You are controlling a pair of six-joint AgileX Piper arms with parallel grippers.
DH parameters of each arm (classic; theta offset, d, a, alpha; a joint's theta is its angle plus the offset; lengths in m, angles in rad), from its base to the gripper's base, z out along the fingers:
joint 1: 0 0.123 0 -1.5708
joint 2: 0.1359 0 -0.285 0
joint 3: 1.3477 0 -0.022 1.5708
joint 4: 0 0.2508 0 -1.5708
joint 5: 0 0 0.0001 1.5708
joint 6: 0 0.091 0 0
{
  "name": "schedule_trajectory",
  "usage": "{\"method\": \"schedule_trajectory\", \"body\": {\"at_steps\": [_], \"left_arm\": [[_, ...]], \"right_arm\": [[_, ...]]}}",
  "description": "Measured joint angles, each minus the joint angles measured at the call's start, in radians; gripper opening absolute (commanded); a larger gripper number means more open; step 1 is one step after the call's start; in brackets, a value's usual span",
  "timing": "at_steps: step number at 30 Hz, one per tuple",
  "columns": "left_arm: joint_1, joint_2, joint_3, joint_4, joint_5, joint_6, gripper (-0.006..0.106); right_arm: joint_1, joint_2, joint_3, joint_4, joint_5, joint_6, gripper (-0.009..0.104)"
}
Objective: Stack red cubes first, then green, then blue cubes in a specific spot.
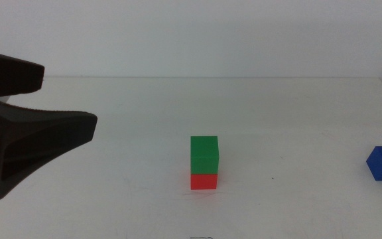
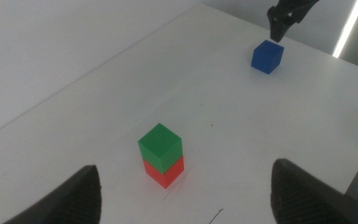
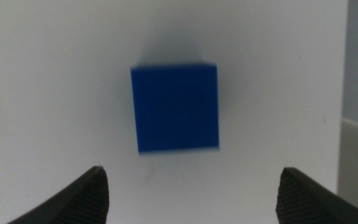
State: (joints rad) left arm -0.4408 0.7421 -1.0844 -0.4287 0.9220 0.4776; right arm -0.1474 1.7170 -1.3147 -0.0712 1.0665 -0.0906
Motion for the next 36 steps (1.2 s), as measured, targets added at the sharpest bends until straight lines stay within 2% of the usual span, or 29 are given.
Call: {"method": "schedule_trajectory", "body": {"at_steps": [4,24,29,32,33,34,36], "left_arm": [[0.000,0.000,0.000,0.000,0.000,0.000,0.094],[0.000,0.000,0.000,0.000,-0.001,0.000,0.094],[0.000,0.000,0.000,0.000,-0.001,0.000,0.094],[0.000,0.000,0.000,0.000,-0.001,0.000,0.094],[0.000,0.000,0.000,0.000,-0.001,0.000,0.094],[0.000,0.000,0.000,0.000,-0.001,0.001,0.094],[0.000,0.000,0.000,0.000,-0.001,0.003,0.094]], "right_arm": [[0.000,0.029,0.000,0.023,-0.057,-0.016,0.094],[0.000,0.184,0.000,0.026,-0.124,-0.030,0.094],[0.000,0.213,-0.001,0.026,-0.137,-0.030,0.087],[0.000,0.225,-0.001,0.026,-0.137,-0.030,0.066],[0.000,0.226,-0.002,0.026,-0.137,-0.030,0.041],[0.000,0.226,-0.006,0.038,-0.132,-0.030,-0.001],[0.000,0.226,-0.006,0.044,-0.120,-0.030,-0.001]]}}
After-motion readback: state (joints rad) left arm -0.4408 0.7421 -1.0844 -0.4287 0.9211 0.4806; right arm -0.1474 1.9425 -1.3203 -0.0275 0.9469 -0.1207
